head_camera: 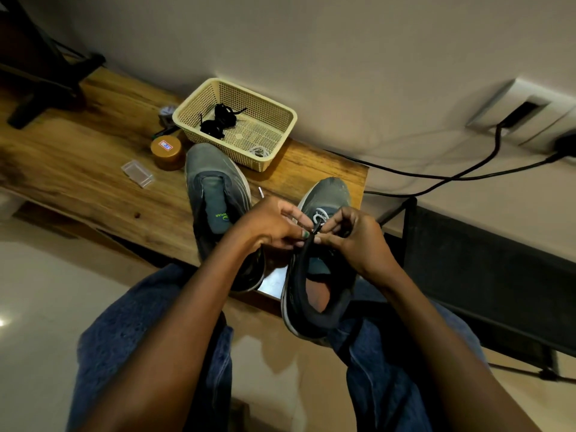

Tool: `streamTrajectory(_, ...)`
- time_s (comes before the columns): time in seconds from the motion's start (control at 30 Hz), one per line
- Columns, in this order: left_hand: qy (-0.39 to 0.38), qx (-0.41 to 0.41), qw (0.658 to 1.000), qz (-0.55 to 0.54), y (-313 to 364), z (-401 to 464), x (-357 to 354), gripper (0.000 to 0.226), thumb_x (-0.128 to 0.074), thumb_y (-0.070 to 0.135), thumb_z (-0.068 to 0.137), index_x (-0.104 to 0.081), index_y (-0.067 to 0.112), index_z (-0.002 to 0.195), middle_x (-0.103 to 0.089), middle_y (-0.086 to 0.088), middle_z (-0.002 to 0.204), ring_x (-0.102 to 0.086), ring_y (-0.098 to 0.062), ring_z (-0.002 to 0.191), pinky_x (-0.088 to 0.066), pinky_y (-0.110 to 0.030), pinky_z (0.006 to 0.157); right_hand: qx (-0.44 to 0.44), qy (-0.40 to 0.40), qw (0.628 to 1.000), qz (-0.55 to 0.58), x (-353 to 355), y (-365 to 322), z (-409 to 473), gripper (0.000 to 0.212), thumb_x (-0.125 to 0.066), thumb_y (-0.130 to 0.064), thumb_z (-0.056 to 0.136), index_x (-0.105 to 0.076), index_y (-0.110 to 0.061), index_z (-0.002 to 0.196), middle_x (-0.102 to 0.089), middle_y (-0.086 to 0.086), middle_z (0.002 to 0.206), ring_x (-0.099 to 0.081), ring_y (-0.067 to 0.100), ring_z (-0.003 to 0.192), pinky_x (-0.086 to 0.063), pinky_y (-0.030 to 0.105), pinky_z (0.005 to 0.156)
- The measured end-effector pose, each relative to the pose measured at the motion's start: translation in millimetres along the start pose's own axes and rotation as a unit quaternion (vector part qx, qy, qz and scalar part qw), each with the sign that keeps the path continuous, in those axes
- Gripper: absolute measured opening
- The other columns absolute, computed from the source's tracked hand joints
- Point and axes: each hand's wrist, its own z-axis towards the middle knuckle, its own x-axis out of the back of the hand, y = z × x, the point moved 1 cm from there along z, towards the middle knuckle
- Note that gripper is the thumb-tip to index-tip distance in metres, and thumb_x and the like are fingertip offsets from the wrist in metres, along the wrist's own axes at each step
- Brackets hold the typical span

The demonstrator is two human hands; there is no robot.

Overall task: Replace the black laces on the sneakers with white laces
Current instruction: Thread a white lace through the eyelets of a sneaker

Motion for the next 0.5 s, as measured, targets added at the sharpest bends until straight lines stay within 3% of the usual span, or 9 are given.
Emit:
streamTrajectory(0.1, 0.021, -0.012, 0.999, 0.026, 2.2, -2.9, -2.1, 0.023, -0.062, -0.006, 0.086, -0.059, 0.017, 0.087, -0.063, -0.003, 0.072, -0.062, -0.01, 0.06, -0.056, -0.028, 0.066, 0.004, -0.018, 1.0, -0.017, -0.2, 2.9, -2.4, 0.031, -0.082, -0.01, 0.071, -0.058, -0.022, 0.085, -0.063, -0.009, 0.075, -0.064, 0.012, 0.081, -0.052, 0.035, 0.083)
streamTrajectory(0.17, 0.031, -0.016, 0.998, 0.044, 3.1, -3.1, 1.8, 0.026, -0.061, -0.006, 0.086, -0.056, 0.02, 0.087, -0.06, -0.004, 0.079, -0.06, -0.011, 0.064, -0.054, -0.031, 0.068, 0.012, -0.016, 0.99, -0.142, 1.9, 7.2, -5.6, 0.047, -0.086, -0.024, 0.066, -0.055, -0.026, 0.101, -0.053, -0.013, 0.092, -0.046, 0.012, 0.1, -0.036, 0.022, 0.087)
streamTrajectory(0.23, 0.052, -0.024, 0.997, 0.06, 3.4, -1.8, 10.8, 0.029, -0.058, -0.009, 0.087, -0.056, 0.02, 0.084, -0.06, -0.006, 0.083, -0.059, -0.012, 0.062, -0.05, -0.03, 0.061, 0.011, 0.0, 0.971, -0.24, 5.5, 9.5, -7.8, 0.065, -0.086, -0.031, 0.062, -0.049, -0.027, 0.116, -0.04, -0.007, 0.104, -0.034, 0.018, 0.106, -0.032, 0.032, 0.088)
streamTrajectory(0.33, 0.106, -0.046, 0.988, 0.098, 0.1, 0.6, 25.9, 0.032, -0.056, -0.011, 0.085, -0.058, 0.02, 0.078, -0.061, -0.005, 0.074, -0.058, -0.019, 0.067, -0.049, -0.033, 0.067, -0.009, 0.028, 0.974, -0.226, 9.2, 12.4, -8.3, 0.072, -0.082, -0.029, 0.061, -0.044, -0.027, 0.122, -0.034, -0.003, 0.108, -0.034, 0.023, 0.107, -0.037, 0.048, 0.091)
streamTrajectory(0.43, 0.181, -0.06, 0.971, 0.147, -1.3, -1.1, 40.6, 0.031, -0.056, -0.005, 0.086, -0.061, 0.023, 0.073, -0.06, 0.0, 0.074, -0.062, -0.023, 0.08, -0.055, -0.037, 0.082, -0.032, 0.033, 0.976, -0.211, 11.9, 11.8, -6.5, 0.067, -0.075, -0.031, 0.061, -0.044, -0.026, 0.12, -0.036, -0.001, 0.112, -0.036, 0.025, 0.11, -0.037, 0.049, 0.093)
streamTrajectory(0.5, 0.231, -0.069, 0.957, 0.161, 1.2, -5.7, 48.4, 0.028, -0.058, 0.001, 0.089, -0.061, 0.025, 0.073, -0.061, 0.001, 0.076, -0.064, -0.023, 0.084, -0.056, -0.04, 0.082, -0.044, 0.044, 0.976, -0.208, 13.8, 12.3, -6.0, 0.063, -0.075, -0.027, 0.065, -0.044, -0.025, 0.12, -0.037, -0.001, 0.11, -0.038, 0.024, 0.11, -0.039, 0.045, 0.092)
